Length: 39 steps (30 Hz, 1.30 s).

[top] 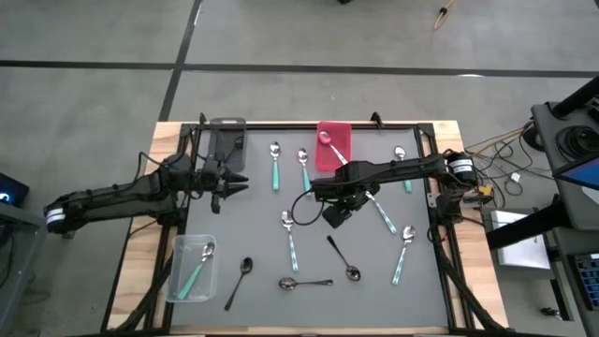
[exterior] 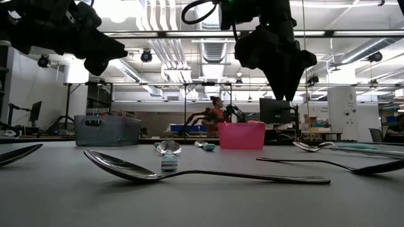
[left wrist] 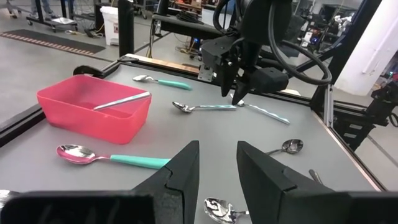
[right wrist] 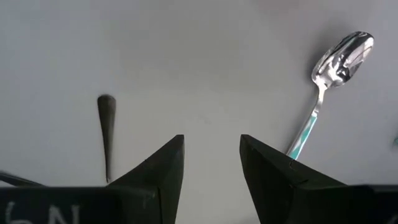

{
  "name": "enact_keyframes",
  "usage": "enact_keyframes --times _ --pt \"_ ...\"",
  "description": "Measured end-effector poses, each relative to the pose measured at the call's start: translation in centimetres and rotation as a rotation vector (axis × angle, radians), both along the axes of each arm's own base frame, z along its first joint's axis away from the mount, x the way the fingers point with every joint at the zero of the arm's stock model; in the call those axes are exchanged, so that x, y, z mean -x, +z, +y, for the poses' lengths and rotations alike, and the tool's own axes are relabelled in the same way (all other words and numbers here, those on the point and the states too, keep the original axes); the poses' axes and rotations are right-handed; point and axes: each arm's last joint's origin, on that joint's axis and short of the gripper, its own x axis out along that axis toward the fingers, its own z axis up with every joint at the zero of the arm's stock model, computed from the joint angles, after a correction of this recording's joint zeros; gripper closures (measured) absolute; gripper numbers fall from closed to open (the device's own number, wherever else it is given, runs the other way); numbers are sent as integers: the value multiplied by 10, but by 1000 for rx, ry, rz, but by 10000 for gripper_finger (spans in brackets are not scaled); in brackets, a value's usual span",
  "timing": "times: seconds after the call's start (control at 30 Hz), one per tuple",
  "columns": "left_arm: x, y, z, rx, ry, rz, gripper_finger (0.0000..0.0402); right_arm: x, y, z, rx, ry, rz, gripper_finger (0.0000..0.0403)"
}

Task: Sort silverware by color (type)
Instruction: Put the white green spoon into the red bin

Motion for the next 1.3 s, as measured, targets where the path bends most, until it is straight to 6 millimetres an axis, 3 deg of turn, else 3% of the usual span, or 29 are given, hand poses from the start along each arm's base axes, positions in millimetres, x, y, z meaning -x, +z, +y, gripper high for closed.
enact_keyframes --times 0.37,0.6,0.9,1.07,1.3 --pt "-3 -3 1 9 0 25 312 -10 0 0 0 -14 -103 255" --pt "-4 -5 2 14 0 38 312 -31 4 3 -53 -84 -321 255" --pt "-6 -7 2 19 0 51 312 -66 17 28 -139 -86 -681 255" --pt "-7 -7 3 20 0 53 312 -83 3 46 -224 -54 -741 255" --pt "-8 -5 3 19 0 52 312 -99 -24 52 -300 -42 -631 255"
